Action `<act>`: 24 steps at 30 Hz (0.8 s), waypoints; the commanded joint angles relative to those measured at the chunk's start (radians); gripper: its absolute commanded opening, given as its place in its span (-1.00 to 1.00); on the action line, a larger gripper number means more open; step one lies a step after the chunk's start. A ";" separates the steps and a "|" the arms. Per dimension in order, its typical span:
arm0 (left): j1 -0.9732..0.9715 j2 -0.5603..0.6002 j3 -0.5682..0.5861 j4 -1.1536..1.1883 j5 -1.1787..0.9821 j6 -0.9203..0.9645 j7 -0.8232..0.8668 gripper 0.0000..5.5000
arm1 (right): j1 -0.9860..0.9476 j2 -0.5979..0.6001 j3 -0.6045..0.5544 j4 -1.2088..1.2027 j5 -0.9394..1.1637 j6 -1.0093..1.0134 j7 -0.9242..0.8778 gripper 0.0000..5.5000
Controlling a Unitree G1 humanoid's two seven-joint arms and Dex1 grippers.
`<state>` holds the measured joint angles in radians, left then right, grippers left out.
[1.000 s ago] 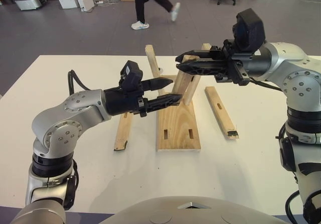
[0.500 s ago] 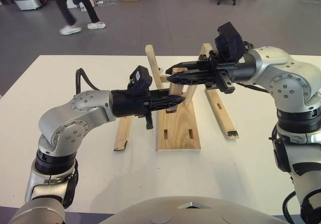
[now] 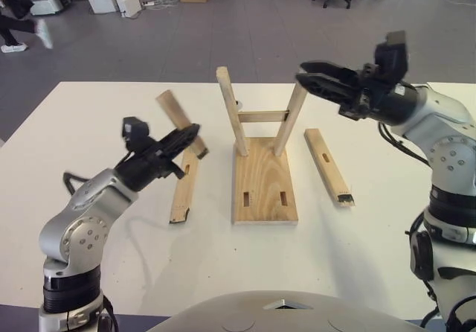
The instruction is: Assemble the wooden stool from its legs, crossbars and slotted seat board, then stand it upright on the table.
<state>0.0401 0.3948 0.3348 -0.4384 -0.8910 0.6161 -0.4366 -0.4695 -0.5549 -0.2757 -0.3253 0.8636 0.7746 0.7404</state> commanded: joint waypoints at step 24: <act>0.046 -0.328 -0.151 0.250 0.471 -0.370 0.292 -0.85 | 0.291 0.200 0.072 0.043 -0.182 -0.187 -0.255 -0.50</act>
<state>0.0703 0.0752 0.1930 -0.2011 -0.4341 0.2558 -0.1424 -0.1823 -0.3599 -0.2122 -0.2900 0.6972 0.6013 0.4876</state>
